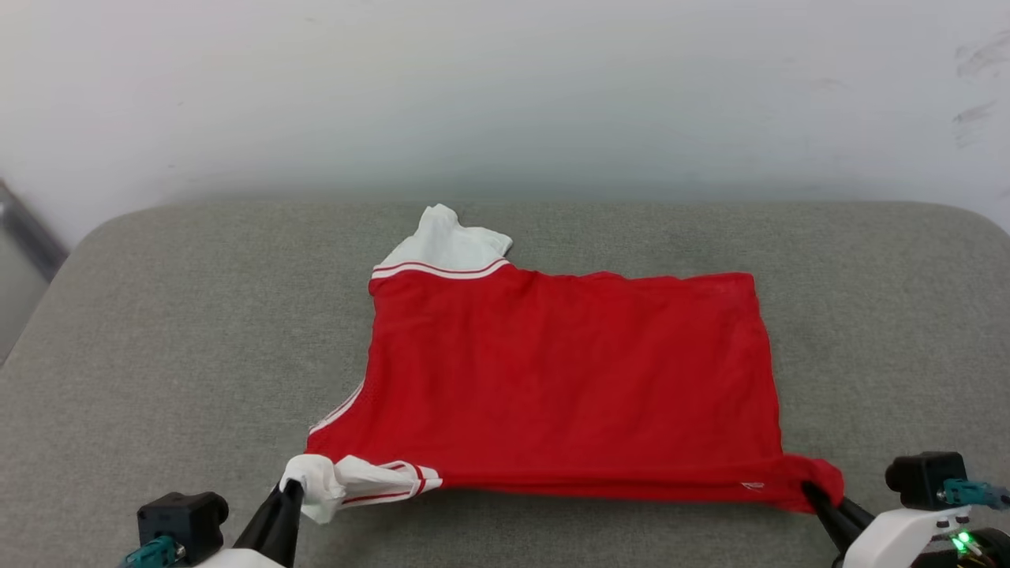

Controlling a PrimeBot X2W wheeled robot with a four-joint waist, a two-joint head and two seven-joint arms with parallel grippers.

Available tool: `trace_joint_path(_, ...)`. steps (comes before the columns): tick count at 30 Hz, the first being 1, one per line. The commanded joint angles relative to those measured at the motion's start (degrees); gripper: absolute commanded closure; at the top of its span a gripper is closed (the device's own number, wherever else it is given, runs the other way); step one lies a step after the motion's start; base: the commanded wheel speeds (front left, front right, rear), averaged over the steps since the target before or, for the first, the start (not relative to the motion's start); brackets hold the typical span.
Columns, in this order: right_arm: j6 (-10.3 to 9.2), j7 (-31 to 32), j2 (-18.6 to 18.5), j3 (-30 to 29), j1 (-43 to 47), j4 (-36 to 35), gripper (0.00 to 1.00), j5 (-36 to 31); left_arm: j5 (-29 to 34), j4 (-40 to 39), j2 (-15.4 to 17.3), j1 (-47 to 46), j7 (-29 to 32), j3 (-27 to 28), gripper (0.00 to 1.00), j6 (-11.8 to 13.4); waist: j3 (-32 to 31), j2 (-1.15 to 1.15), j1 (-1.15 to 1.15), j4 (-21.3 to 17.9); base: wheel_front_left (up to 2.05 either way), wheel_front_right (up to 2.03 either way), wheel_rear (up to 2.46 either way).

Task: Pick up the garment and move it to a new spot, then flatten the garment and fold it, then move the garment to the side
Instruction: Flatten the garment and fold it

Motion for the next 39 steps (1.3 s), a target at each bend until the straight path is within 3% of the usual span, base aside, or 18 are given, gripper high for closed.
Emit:
trace_joint_path(1, -0.12, 2.3, 0.2, -2.6, 2.4, -2.2, 1.00, -1.4, -0.1, -2.8, 1.0, 1.1, 1.7, 0.3, 1.00, 0.9, 0.1, 0.00, 0.02, 0.4, 0.00, 0.00, 0.00)
trace_joint_path(6, -0.12, 7.5, 2.3, -7.6, 3.9, -7.4, 1.00, -4.3, -0.7, -5.1, 1.8, 0.1, 3.9, 0.5, 1.00, 1.0, 0.8, 0.00, 0.02, 0.6, 0.00, 0.00, 0.00)
trace_joint_path(13, -0.11, 16.1, 5.2, -10.1, -2.2, -10.8, 1.00, -8.5, -2.2, 1.8, 1.5, -9.4, 5.0, -0.5, 1.00, -3.2, 6.1, 0.00, 0.02, -0.2, 0.00, 0.00, 0.00)
trace_joint_path(21, -0.10, 18.0, 3.8, -6.1, -15.3, -6.4, 1.00, -9.6, -1.1, 15.1, 2.3, -25.6, 6.8, -2.3, 1.00, -9.2, 15.3, 0.00, 0.02, -1.5, 0.00, 0.00, 0.00)
trace_joint_path(29, -0.09, 18.0, 3.9, -0.6, -22.2, 2.7, 1.00, -7.7, -3.1, 25.6, 0.2, -33.8, 10.3, -5.0, 1.00, -13.6, 19.7, 0.00, 0.02, -2.3, 0.00, 0.00, 0.00)
trace_joint_path(30, -0.09, 17.9, 3.9, 0.1, -22.4, 4.1, 0.91, -7.5, -3.8, 26.9, -0.4, -34.0, 10.7, -5.3, 1.00, -14.1, 19.8, 0.00, 0.02, -2.4, 0.00, 0.00, 0.00)
trace_joint_path(31, -0.12, 18.0, 4.3, 0.5, -22.1, 5.6, 0.81, -6.8, -4.4, 28.1, -0.8, -34.2, 10.9, -5.3, 0.87, -14.6, 19.8, 0.00, 0.02, -2.4, 0.00, 0.00, 0.00)
trace_joint_path(32, -0.11, 18.0, 4.4, 1.2, -22.0, 6.7, 0.67, -6.6, -4.6, 29.1, -0.9, -34.6, 10.8, -5.4, 0.60, -14.9, 19.8, 0.00, 0.02, -2.5, 0.00, 0.00, 0.00)
trace_joint_path(33, -0.11, 17.3, 4.3, 1.8, -22.1, 7.3, 0.52, -6.4, -5.1, 30.0, -1.2, -34.8, 10.2, -5.2, 0.10, -15.2, 19.6, 0.00, 0.02, -2.6, 0.00, 0.00, 0.00)
trace_joint_path(34, -0.11, 16.3, 4.4, 2.0, -22.2, 7.8, 0.00, -5.9, -5.4, 30.6, -1.6, -34.9, 9.4, -4.8, 0.00, -15.5, 19.3, 0.00, 0.02, -2.6, 0.00, 0.00, 0.00)
trace_joint_path(39, -0.10, 7.4, 3.9, 1.8, -21.2, 6.6, 0.00, -5.0, -6.3, 31.6, -2.1, -33.2, 4.7, -2.5, 0.00, -14.8, 16.3, 0.00, 0.02, -2.7, 0.00, 0.00, 0.00)
